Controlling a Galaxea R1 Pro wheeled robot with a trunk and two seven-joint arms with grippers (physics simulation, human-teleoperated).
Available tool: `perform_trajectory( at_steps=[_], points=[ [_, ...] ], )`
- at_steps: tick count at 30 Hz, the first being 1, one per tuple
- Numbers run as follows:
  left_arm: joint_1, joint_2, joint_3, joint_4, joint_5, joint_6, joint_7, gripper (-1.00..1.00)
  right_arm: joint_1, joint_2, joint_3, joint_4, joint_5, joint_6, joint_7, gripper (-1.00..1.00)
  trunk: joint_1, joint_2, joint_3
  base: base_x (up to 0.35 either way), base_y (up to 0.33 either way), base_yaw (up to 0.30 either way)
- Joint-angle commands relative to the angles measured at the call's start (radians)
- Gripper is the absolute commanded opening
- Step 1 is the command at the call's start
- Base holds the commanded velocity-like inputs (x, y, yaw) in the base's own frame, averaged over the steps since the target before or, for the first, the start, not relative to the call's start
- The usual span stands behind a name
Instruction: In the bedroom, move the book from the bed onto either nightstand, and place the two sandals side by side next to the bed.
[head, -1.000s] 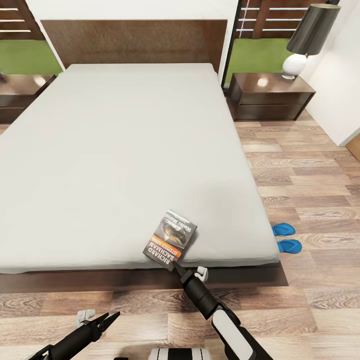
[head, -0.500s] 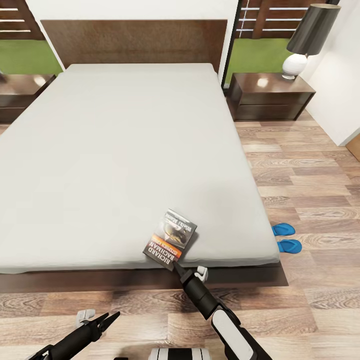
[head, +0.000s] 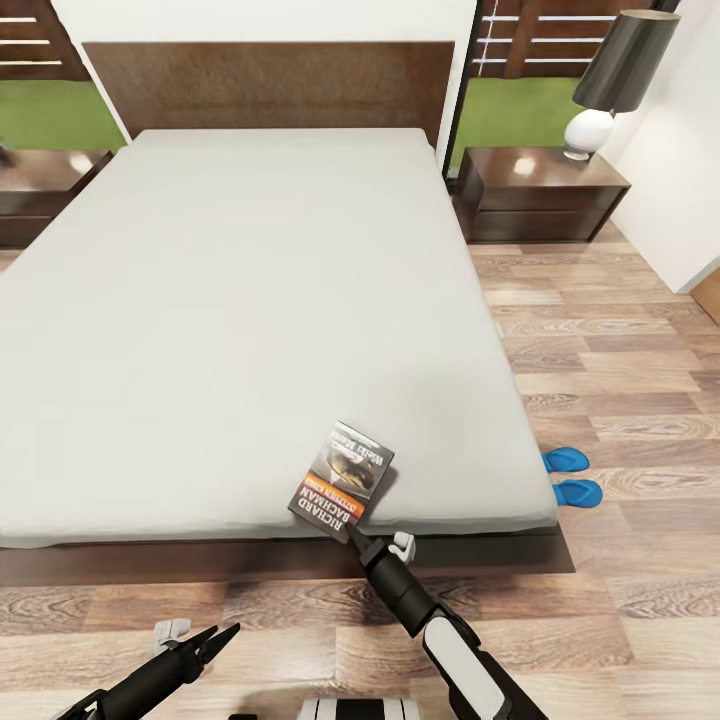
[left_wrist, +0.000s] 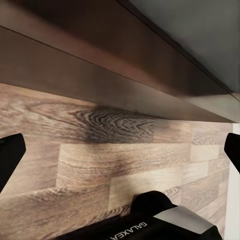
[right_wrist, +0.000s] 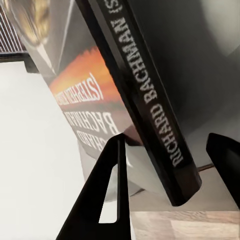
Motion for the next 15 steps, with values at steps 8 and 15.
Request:
perform_trajectory(
  at_steps=[8,15],
  points=[
    [0.0,0.0,0.002,0.001,-0.001,-0.004,-0.003,1.0,-0.001,0.0,-0.003,-0.036,-0.022,0.0,0.005,-1.0,0.0,0.0,0.0,0.0,0.0,0.0],
    [0.0,0.0,0.002,0.001,-0.002,-0.004,-0.003,1.0,-0.001,0.0,-0.003,-0.036,-0.022,0.0,0.005,-1.0,-0.023,0.042,0.019,0.0,0.0,0.0]
  ],
)
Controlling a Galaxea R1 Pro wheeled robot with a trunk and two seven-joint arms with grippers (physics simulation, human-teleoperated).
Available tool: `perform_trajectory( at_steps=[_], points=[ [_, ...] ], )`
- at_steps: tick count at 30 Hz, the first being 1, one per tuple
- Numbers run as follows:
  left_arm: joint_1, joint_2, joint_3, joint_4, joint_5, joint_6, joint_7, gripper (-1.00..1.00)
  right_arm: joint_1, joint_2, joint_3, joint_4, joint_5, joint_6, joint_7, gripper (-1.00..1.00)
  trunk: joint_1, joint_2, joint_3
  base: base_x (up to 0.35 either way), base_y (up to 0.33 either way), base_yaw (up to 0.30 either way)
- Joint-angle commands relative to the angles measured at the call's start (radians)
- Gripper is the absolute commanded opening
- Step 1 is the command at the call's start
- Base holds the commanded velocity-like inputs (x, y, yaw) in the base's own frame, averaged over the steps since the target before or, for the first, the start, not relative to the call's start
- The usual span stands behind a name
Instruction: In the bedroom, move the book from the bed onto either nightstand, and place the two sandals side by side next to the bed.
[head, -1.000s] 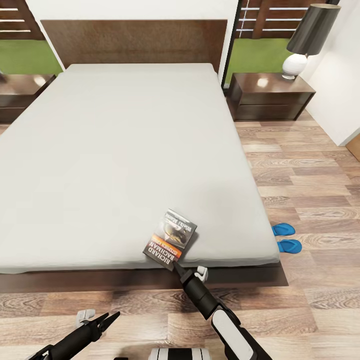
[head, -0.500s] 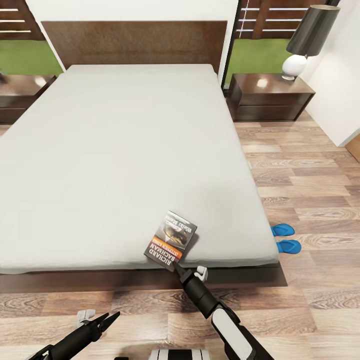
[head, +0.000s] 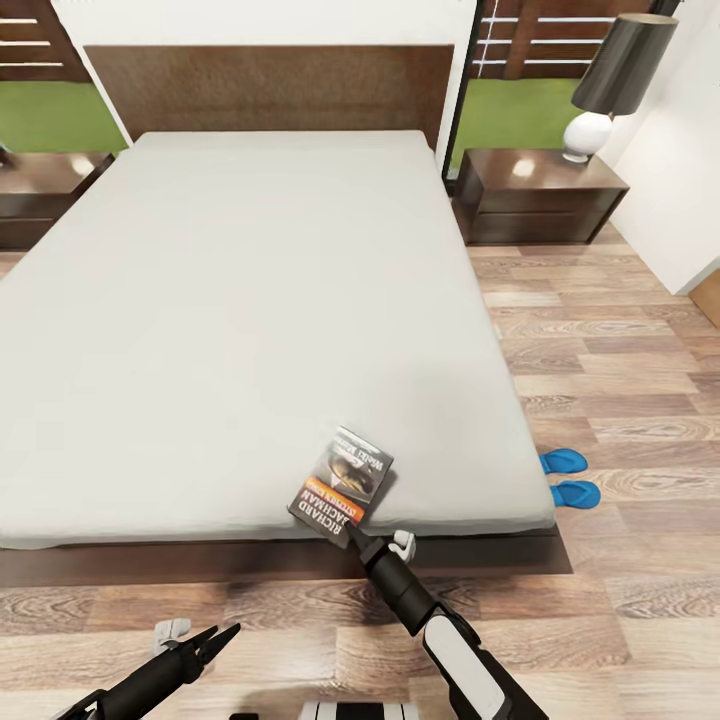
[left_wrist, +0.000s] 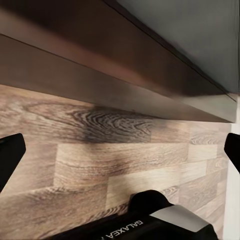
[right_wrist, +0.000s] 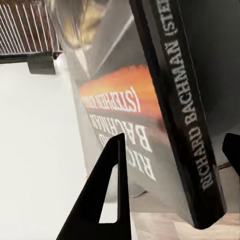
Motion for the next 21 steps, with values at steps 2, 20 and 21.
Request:
perform_trajectory(
  at_steps=[2,20,21],
  points=[
    [0.0,0.0,0.002,0.001,-0.001,-0.004,-0.003,1.0,-0.001,0.0,-0.002,-0.026,-0.019,0.0,0.006,-1.0,-0.004,0.007,0.003,0.0,0.0,0.0],
    [0.0,0.0,0.002,0.001,-0.001,-0.004,-0.003,1.0,-0.001,0.0,-0.002,-0.026,-0.019,0.0,0.006,-1.0,-0.031,0.056,0.025,0.0,0.0,0.0],
    [0.0,0.0,0.002,0.001,-0.001,-0.004,-0.003,1.0,-0.001,0.0,-0.002,-0.026,-0.019,0.0,0.006,-1.0,-0.031,0.056,0.025,0.0,0.0,0.0]
  ],
)
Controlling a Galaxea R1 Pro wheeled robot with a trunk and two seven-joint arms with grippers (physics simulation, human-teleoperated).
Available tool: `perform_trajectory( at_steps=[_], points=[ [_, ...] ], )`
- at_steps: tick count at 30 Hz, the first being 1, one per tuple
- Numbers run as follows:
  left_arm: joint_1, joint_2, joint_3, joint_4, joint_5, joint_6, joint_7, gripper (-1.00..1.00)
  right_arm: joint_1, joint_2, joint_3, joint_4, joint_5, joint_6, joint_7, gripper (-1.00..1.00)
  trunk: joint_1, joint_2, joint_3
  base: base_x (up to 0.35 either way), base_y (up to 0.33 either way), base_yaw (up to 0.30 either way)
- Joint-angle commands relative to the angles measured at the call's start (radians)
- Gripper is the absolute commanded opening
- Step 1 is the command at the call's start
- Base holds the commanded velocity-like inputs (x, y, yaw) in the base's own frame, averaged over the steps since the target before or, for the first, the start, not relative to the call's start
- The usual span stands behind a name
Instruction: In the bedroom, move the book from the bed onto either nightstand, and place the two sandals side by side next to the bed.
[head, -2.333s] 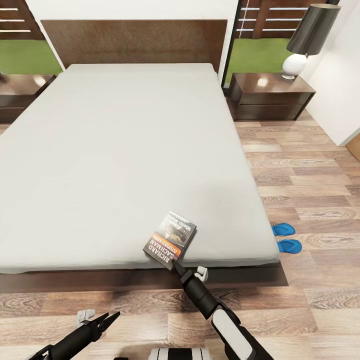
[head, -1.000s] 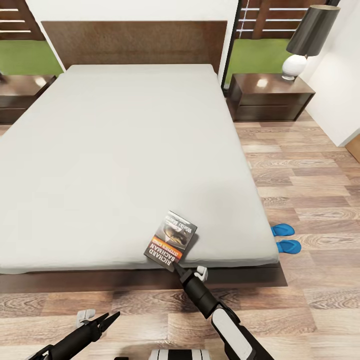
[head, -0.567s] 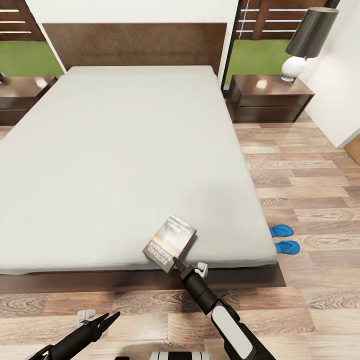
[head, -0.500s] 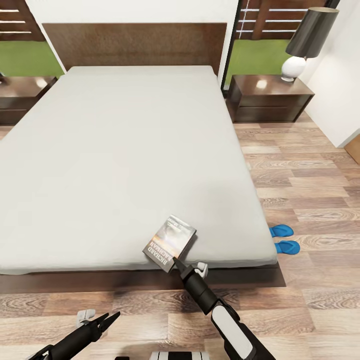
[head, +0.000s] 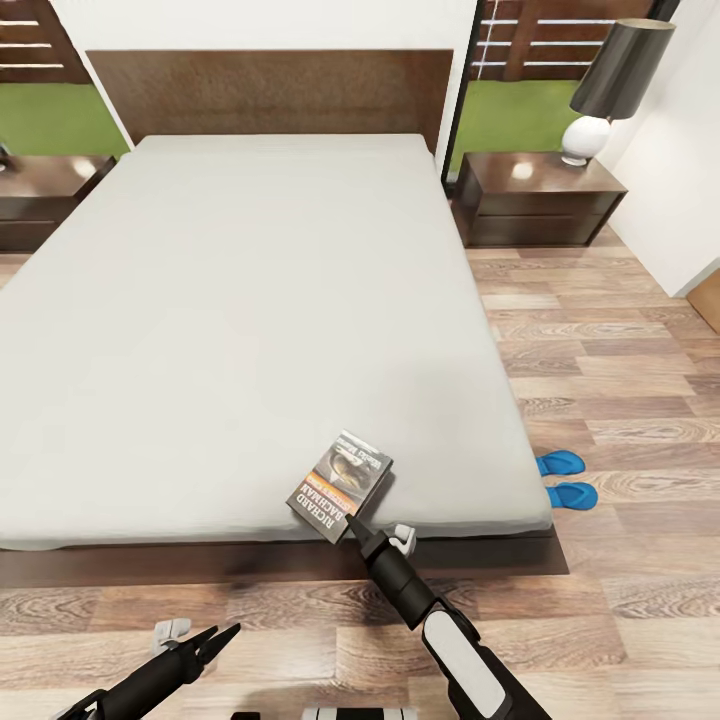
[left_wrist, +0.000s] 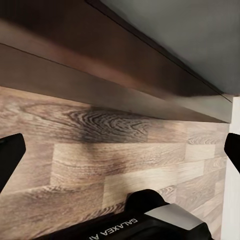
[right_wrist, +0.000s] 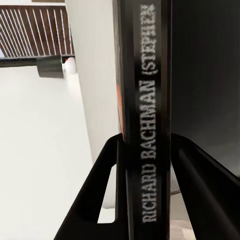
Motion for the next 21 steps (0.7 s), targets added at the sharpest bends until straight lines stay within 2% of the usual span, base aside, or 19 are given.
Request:
perform_trajectory(
  at_steps=[1,21],
  points=[
    [-0.001,0.0,0.002,0.001,-0.001,-0.004,-0.003,1.0,0.0,0.0,-0.001,0.001,-0.012,0.009,0.003,-1.0,0.0,0.0,0.0,0.0,0.0,0.0],
    [0.0,0.0,0.003,0.001,-0.001,-0.004,-0.004,1.0,0.0,0.0,-0.001,0.001,-0.012,0.009,0.003,-1.0,0.0,0.0,0.0,0.0,0.0,0.0]
  ],
)
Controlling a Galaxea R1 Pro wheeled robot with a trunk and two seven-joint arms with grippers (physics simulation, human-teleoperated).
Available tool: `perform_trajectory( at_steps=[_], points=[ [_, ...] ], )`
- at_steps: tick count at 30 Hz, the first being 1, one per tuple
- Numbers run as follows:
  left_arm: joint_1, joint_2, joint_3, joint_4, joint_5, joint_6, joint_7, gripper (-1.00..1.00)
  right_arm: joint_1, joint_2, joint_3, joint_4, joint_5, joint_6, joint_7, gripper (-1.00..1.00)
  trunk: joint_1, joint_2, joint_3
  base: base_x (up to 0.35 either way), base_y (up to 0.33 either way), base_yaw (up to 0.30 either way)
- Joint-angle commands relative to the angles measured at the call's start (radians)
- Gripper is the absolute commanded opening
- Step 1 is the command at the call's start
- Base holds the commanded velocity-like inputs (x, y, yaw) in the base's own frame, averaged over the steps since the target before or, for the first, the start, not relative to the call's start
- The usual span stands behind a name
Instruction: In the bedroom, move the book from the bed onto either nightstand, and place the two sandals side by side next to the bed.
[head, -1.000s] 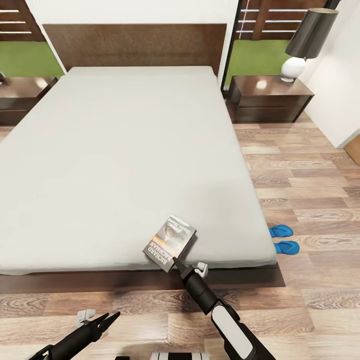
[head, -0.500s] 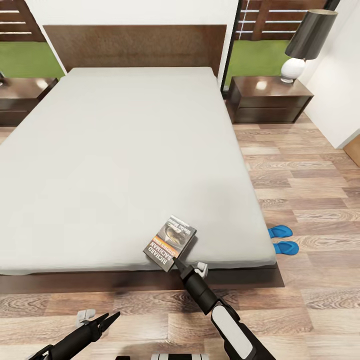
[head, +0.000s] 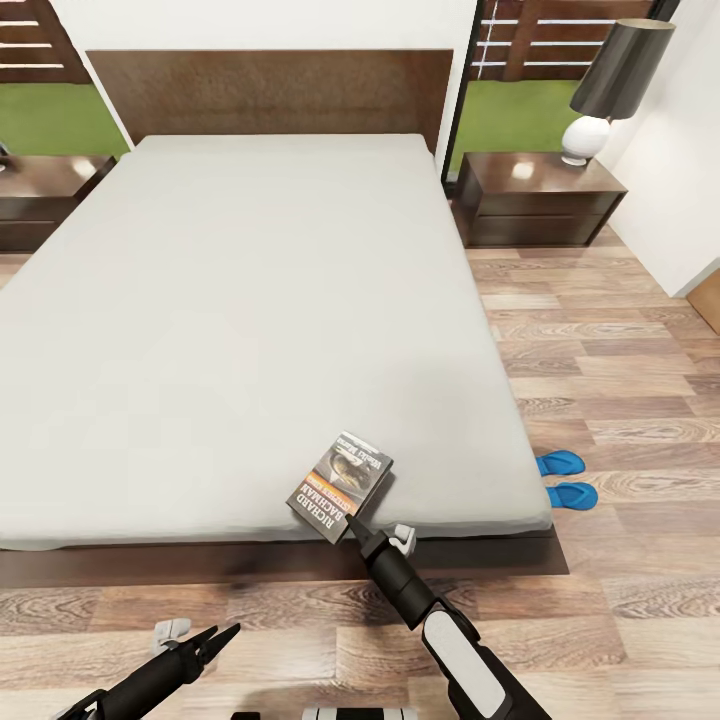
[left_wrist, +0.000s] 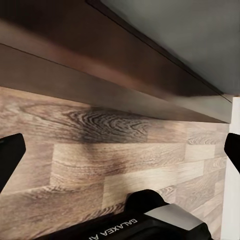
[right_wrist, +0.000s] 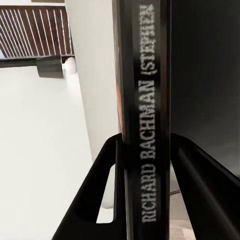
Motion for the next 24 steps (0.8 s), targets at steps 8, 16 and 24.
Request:
perform_trajectory(
  at_steps=[8,16,24],
  points=[
    [-0.001,0.0,0.002,0.001,-0.001,-0.004,-0.002,1.0,0.0,0.0,-0.001,0.002,-0.01,0.008,0.005,-1.0,-0.031,0.056,0.025,0.0,0.0,0.0],
    [-0.001,0.0,0.0,0.001,-0.001,-0.004,-0.002,1.0,0.0,0.0,-0.001,0.002,-0.01,0.008,0.004,-1.0,-0.061,0.112,0.05,0.0,0.0,0.0],
    [-0.001,0.0,0.0,0.001,-0.001,-0.004,-0.002,1.0,0.0,0.0,-0.001,0.002,-0.01,0.008,0.005,-1.0,-0.092,0.168,0.075,0.0,0.0,0.0]
  ],
)
